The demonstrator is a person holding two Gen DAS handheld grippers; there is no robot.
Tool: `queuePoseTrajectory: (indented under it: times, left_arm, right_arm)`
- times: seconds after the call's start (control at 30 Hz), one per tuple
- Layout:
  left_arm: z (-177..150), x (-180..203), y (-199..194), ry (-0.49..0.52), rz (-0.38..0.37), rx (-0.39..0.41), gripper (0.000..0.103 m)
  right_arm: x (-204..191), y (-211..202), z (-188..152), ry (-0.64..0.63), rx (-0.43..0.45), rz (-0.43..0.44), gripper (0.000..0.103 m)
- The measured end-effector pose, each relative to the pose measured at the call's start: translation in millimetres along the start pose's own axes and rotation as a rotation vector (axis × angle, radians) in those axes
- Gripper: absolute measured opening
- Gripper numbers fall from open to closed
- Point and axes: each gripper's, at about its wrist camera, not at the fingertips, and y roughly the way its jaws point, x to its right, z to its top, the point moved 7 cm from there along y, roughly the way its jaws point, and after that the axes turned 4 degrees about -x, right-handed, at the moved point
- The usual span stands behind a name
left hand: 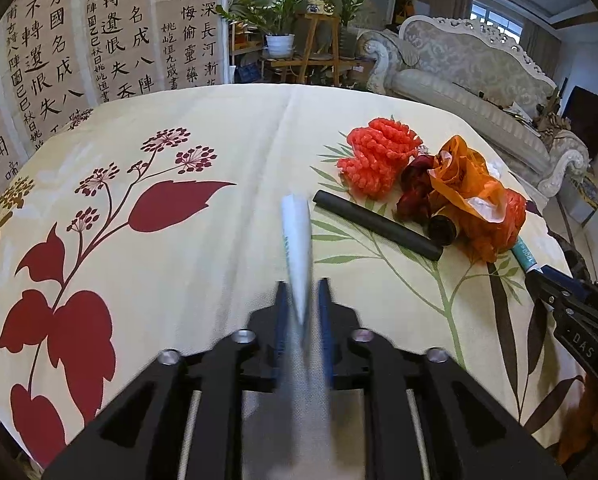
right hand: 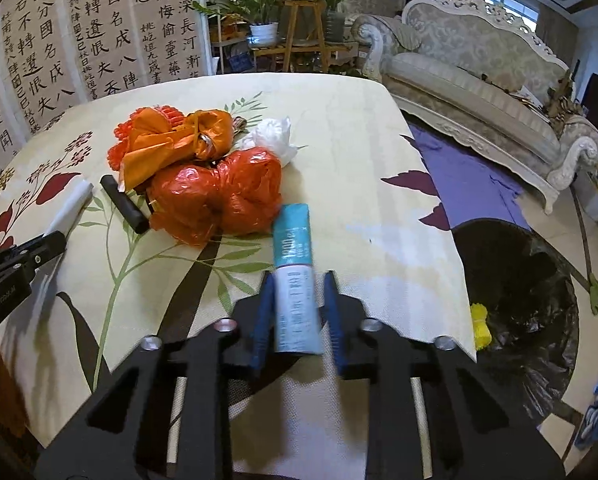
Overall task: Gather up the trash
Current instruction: 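Lift the white tube with the left tool while the right tool grasps the blue toothpaste tube, then carry both tubes over the black bin and open both tools to drop them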
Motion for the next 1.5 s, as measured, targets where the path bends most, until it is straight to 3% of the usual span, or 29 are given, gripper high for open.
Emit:
queuePoseTrajectory:
  times: [0.03, 0.07, 0.17, 0.27, 0.4, 0.7, 0.9, 1.2, 1.5]
  left_arm:
    - [0.3, -2.5, -0.5, -0.011, 0.008, -0.001, 0.051]
    - [0.5, -4.8, -1.2, -0.025, 0.01, 0.001, 0.057]
    - [0.9, -11.3, -0.1, -0.058, -0.005, -0.01, 0.058]
    - [0.4, -9.0, 0.2, -0.026, 0.027, -0.01, 0.049]
    - [-2.1, -4.2, -1.8, 0.022, 0.074, 0.004, 0.022]
    - [-2.4, 1.7, -10.6, 0.05, 0.083, 0.048, 0.021]
    - [-7.6, 10.9, -16.4, 0.053, 0.049, 0.057, 0.021]
    - [-9.9, 37.1, -29.5, 0.065, -0.028, 0.082, 0.021]
    - [-2.9, 94.2, -42.2, 0.13, -0.144, 0.117, 0.021]
  right_arm:
    - [0.5, -0.1, -0.2, 0.0, 0.003, 0.006, 0.019]
    - [0.5, -0.3, -0.2, 0.003, 0.005, 0.012, 0.019]
    - [3.5, -1.4, -1.3, 0.014, 0.011, 0.035, 0.018]
    - [5.2, -1.2, -0.6, 0.018, 0.013, 0.048, 0.018]
    - [6.3, -0.5, -1.0, 0.022, 0.015, 0.061, 0.018]
    - [8.0, -3.2, -1.2, 0.027, 0.029, 0.079, 0.015]
    - [10.3, -10.4, -3.0, 0.028, 0.044, 0.078, 0.014]
    - [21.7, -31.9, 0.3, 0.052, 0.093, 0.063, 0.014]
    - [62.5, -57.7, -2.3, 0.112, 0.141, 0.002, 0.014]
